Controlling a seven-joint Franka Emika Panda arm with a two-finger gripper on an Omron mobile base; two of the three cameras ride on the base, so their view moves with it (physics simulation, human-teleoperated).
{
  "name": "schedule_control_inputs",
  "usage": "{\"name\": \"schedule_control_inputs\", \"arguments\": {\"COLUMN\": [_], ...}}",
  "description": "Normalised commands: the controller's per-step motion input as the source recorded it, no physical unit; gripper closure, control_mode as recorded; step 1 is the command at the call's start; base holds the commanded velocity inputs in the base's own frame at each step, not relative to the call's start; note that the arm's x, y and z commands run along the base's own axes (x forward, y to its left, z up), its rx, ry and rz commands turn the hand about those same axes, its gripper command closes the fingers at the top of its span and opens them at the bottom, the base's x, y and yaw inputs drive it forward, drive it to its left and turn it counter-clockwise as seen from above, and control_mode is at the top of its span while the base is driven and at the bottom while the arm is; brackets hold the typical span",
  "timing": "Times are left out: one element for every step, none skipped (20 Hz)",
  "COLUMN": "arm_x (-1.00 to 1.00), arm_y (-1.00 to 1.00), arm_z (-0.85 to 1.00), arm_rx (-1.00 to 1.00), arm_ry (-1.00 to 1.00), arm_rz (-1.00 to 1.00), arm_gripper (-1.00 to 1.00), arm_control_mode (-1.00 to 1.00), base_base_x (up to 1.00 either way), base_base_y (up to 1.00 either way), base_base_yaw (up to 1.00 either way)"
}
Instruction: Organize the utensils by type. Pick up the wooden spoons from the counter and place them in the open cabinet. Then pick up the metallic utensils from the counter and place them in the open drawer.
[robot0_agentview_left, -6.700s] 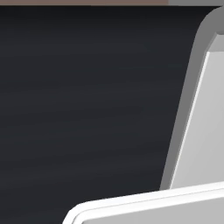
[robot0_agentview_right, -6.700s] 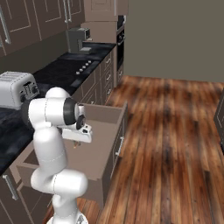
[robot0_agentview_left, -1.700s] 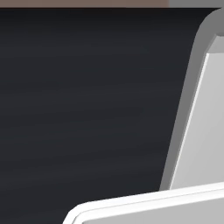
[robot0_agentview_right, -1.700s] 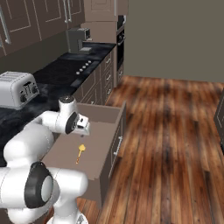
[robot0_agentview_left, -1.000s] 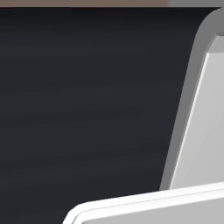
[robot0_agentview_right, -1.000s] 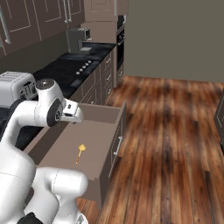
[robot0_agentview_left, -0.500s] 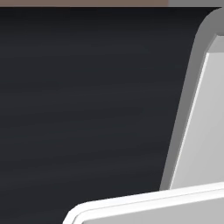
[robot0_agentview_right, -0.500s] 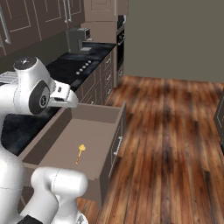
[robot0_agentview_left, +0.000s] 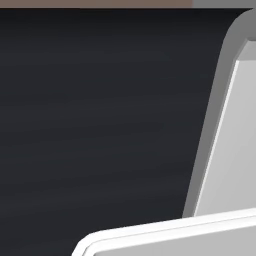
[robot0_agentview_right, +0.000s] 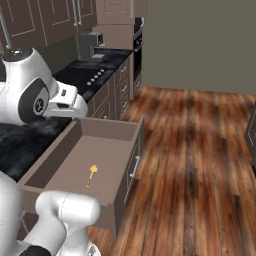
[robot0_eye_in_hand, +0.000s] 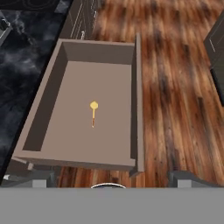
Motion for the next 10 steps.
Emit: {"name": "schedule_control_inputs", "arguments": {"arm_x": [-0.34,-0.33,-0.36,-0.43,-0.44,-0.41,-0.36,-0.33,-0.35,-0.21], "arm_y": [0.00,0.00,0.00,0.00,-0.02,-0.03,0.00,0.00,0.00,0.00], "arm_z": [-0.17,-0.20,-0.10,-0.01,0.00,0.00,0.00,0.00,0.00,0.00], "arm_rx": [0.00,0.00,0.00,0.00,0.00,0.00,0.00,0.00,0.00,0.00], "arm_ry": [-0.14,-0.18,-0.20,-0.24,-0.23,-0.22,-0.21,-0.24,-0.26,-0.21], "arm_rz": [0.00,0.00,0.00,0.00,0.00,0.00,0.00,0.00,0.00,0.00], "arm_gripper": [-1.00,-1.00,-1.00,-1.00,-1.00,-1.00,-1.00,-1.00,-1.00,-1.00], "arm_control_mode": [-1.00,-1.00,-1.00,-1.00,-1.00,-1.00,-1.00,-1.00,-1.00,-1.00], "base_base_x": [0.00,0.00,0.00,0.00,0.00,0.00,0.00,0.00,0.00,0.00], "base_base_y": [0.00,0.00,0.00,0.00,0.00,0.00,0.00,0.00,0.00,0.00], "base_base_yaw": [0.00,0.00,0.00,0.00,0.00,0.00,0.00,0.00,0.00,0.00]}}
